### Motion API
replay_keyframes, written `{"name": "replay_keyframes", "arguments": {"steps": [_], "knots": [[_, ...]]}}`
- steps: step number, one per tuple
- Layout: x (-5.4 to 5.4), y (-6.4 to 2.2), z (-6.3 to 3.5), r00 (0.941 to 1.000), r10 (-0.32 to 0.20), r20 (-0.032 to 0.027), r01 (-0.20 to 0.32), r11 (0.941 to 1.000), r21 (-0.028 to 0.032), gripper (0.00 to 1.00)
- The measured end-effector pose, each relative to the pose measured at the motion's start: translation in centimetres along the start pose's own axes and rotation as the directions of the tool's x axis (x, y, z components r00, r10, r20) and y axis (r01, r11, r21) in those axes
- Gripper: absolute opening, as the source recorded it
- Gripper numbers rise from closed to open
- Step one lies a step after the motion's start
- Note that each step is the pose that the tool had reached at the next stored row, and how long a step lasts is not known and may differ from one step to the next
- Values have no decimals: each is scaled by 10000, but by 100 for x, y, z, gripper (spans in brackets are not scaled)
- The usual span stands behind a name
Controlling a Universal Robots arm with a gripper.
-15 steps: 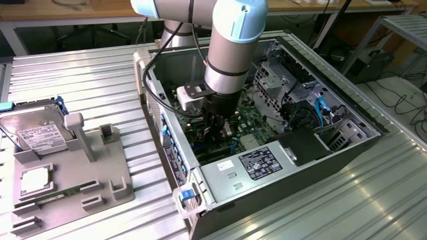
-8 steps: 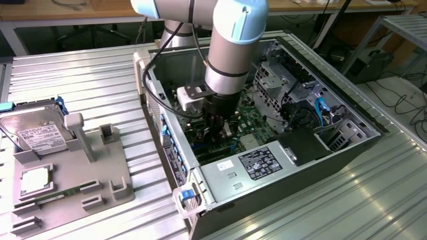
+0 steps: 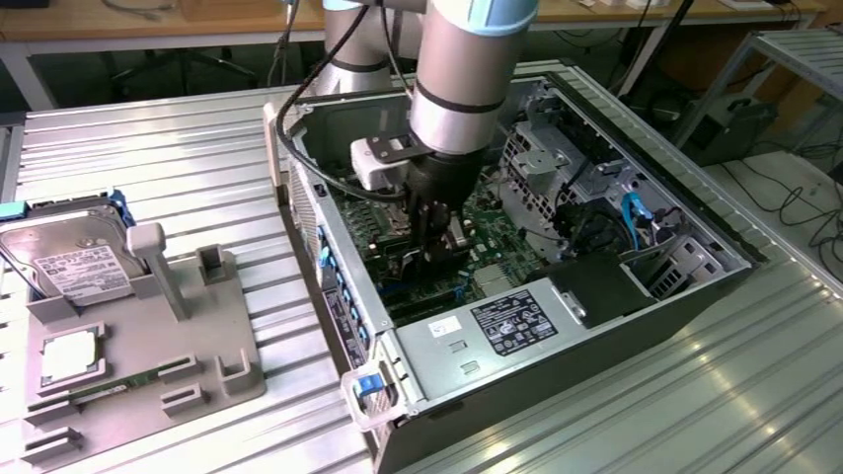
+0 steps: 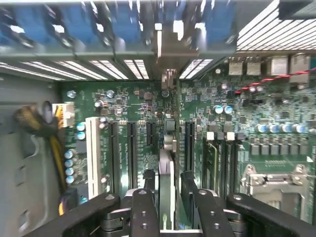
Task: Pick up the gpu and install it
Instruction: 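Insert the gpu into the slot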
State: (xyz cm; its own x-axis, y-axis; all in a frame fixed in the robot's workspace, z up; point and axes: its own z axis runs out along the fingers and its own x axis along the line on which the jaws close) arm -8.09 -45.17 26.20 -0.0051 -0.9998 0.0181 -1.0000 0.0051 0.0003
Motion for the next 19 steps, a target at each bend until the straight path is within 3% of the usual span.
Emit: {"name": "replay_keyframes", "arguments": {"steps": [5,9,12,19], "knots": [[-2,0,-201,10000,1,-85,0,10000,12,35],[-2,0,-211,10000,0,-89,0,10000,16,33],[-2,0,-211,10000,0,-89,0,10000,16,15],[-1,0,-211,10000,1,-90,-1,10000,15,11]]}}
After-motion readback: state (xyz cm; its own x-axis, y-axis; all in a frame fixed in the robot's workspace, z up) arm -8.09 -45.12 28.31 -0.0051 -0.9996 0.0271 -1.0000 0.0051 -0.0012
